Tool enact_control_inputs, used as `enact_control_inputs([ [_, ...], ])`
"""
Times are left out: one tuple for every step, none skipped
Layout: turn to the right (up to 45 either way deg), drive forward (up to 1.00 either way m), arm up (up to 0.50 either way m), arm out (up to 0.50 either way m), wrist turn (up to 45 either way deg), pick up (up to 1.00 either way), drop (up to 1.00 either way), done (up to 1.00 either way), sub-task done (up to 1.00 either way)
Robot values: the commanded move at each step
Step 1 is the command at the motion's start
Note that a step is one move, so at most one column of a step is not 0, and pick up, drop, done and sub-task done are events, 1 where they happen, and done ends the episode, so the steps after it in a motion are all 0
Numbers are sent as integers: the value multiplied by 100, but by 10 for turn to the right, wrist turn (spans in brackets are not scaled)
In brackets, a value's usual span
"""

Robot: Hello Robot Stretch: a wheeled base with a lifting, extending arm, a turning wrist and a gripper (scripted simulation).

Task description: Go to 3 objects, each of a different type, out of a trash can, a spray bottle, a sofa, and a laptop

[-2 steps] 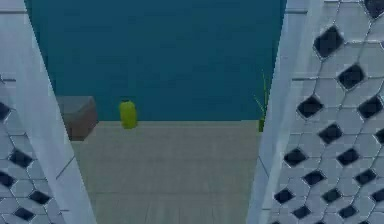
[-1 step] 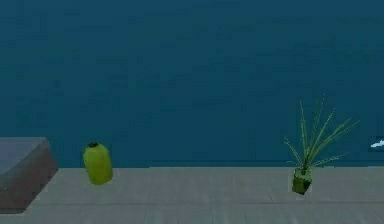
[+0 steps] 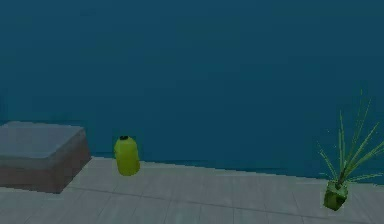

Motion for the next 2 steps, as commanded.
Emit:
enact_control_inputs([
  [0, 20, 0, 0, 0, 0, 0, 0, 0],
  [450, 0, 0, 0, 0, 0, 0, 0, 0],
])
